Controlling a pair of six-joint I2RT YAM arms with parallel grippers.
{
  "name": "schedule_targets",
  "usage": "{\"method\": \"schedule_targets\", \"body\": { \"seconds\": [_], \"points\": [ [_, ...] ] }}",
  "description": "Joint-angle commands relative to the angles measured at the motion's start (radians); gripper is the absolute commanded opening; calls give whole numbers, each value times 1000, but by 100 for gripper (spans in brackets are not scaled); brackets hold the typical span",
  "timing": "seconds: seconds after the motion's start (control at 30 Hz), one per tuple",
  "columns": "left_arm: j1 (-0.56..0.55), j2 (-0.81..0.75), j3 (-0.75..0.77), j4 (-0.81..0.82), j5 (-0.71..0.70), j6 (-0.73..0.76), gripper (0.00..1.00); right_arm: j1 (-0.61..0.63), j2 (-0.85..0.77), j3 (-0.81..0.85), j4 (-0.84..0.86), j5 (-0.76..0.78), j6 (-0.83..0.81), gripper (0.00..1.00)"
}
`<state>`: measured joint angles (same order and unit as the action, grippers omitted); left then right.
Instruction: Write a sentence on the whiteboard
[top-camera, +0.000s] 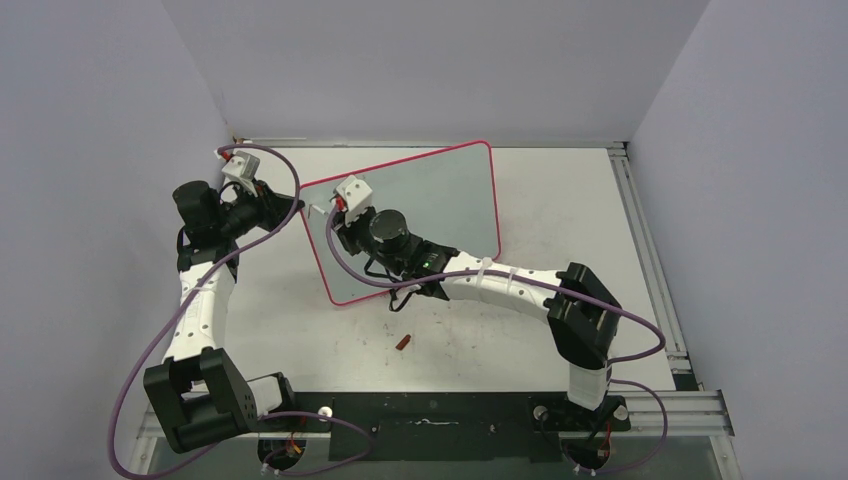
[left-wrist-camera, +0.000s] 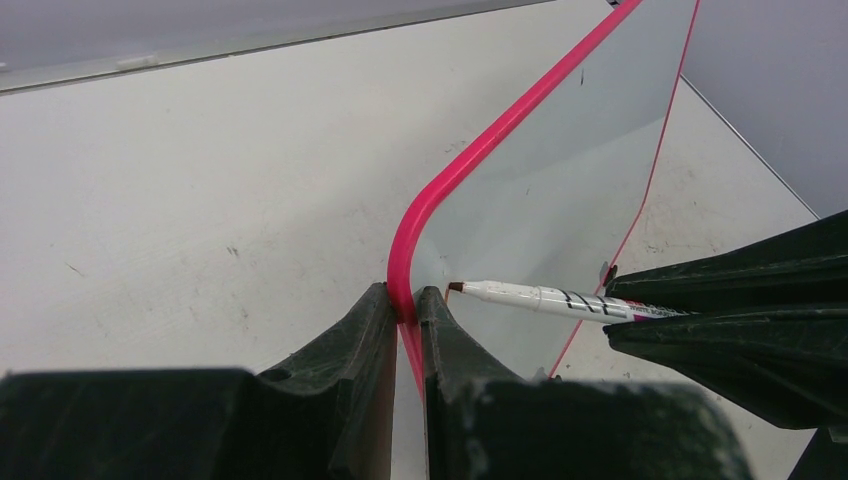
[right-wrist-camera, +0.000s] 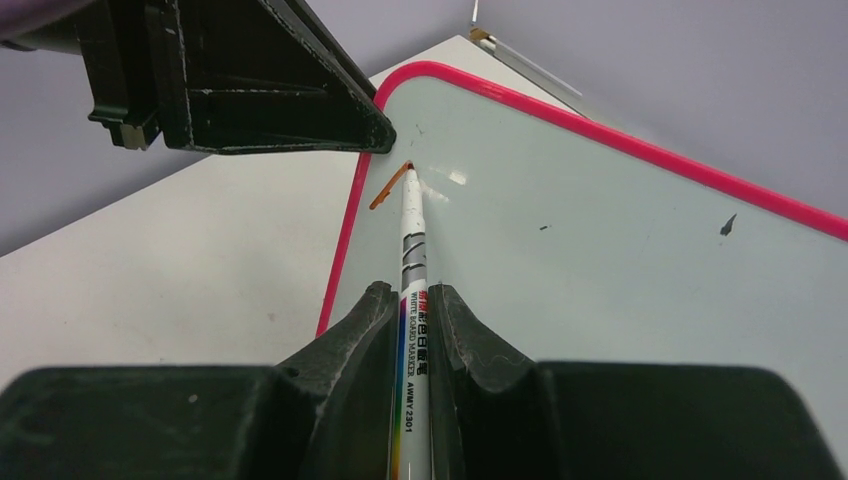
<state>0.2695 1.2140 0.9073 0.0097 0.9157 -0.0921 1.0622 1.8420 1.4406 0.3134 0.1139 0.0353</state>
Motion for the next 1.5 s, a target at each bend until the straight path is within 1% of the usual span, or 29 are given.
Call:
{"method": "schedule_targets", "body": {
  "seconds": [0.0, 0.27, 0.8, 1.13, 1.47],
  "points": [
    [-4, -19, -17, -37, 30, 11, 0, -9, -28, -43, -2, 69, -5, 5],
    [-4, -19, -18, -36, 28, 11, 0, -4, -38, -79, -5, 71, 0, 5],
    [-3, -22, -19, -34, 25, 9, 0, 12, -39, -97, -14, 70, 0, 5],
    [-3, -24, -19, -33, 22, 9, 0, 12, -30, -62, 4, 136, 8, 5],
    [-4, -24, -19, -33, 24, 9, 0, 12, 0, 2, 0, 141, -5, 5]
  ]
}}
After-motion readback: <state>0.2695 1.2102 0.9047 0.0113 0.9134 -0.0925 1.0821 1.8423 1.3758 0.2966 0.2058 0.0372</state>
